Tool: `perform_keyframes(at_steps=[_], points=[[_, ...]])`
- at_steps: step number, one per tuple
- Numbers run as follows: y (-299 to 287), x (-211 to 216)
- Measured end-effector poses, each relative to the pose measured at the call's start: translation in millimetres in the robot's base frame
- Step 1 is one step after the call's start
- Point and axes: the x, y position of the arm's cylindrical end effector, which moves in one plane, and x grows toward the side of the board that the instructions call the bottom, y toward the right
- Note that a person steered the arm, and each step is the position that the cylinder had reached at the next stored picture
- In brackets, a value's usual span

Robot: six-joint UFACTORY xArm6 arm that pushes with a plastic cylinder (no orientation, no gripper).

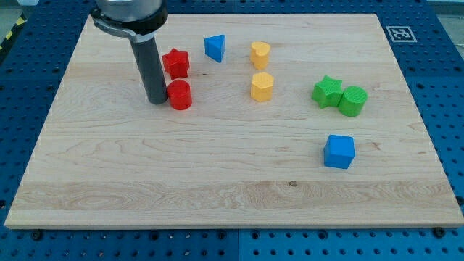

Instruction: Slide the red star towards the red circle

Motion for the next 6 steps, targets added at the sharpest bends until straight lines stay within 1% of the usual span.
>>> perform_keyframes(at_steps=[1, 2, 3, 4, 5, 6], points=[[-35.0, -6.7], [-76.1, -44.1], [-72.5, -100.1], [-31.8, -112.2], [10.6, -93.9], [30.3, -81.7]])
